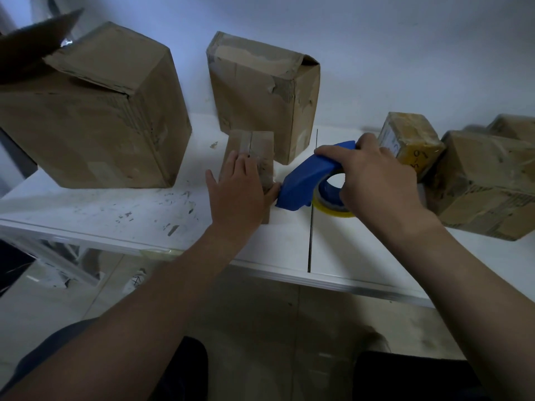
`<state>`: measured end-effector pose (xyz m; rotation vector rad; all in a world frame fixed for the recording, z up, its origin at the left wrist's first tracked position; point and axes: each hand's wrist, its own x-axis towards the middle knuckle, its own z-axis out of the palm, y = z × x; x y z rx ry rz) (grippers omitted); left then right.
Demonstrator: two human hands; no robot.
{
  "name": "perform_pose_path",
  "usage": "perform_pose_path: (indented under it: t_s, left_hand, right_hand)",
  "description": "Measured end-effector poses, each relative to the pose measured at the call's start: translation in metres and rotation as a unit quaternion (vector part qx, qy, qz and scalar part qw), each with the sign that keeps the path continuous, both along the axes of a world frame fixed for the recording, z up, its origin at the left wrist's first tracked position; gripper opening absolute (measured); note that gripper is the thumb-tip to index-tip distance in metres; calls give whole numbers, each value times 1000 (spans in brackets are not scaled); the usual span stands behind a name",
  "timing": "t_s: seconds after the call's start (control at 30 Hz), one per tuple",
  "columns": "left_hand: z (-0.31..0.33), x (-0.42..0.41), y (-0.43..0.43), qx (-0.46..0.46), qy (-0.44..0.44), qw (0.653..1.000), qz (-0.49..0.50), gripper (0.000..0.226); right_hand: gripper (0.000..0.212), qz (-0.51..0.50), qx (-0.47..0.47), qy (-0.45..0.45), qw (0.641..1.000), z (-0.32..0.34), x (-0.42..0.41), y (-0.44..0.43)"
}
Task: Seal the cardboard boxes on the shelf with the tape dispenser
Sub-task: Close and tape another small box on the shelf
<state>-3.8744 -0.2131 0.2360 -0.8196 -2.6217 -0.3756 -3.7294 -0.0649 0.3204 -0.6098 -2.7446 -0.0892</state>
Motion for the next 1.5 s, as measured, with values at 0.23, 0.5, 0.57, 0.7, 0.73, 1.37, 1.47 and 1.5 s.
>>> perform_pose_path:
  t_s: [0.23, 0.5, 0.57, 0.7, 0.73, 1.37, 1.47, 1.5]
  left_hand:
    - [3, -3, -2, 1, -4, 1000, -7, 78]
    - [13, -1, -3, -7, -54, 998, -12, 113]
    - [19, 0, -4, 10, -87, 996, -27, 111]
    - [28, -6, -12, 73, -167, 979, -88, 89]
    - [30, -8, -16, 95, -183, 973, -105, 84]
    - [24, -16, -41, 284, -457, 843, 13, 48]
    - [20, -17, -36, 256, -424, 868, 37, 56]
    - [19, -18, -34, 247, -412, 876, 43, 53]
  right_hand:
    - [70, -48, -161, -52, 984, -9, -12, 17]
    - [27, -212, -497, -33, 841, -39, 0, 60]
    - [26, -206, -494, -37, 844, -47, -1, 61]
    - [24, -185, -444, -66, 874, -53, -6, 60]
    - [21, -182, -408, -89, 890, -52, -7, 58]
    - [63, -31, -436, 3, 899, -39, -80, -51]
    - [65, -52, -423, 15, 905, -46, -86, -56]
    - [64, -56, -415, 20, 908, -49, -88, -57]
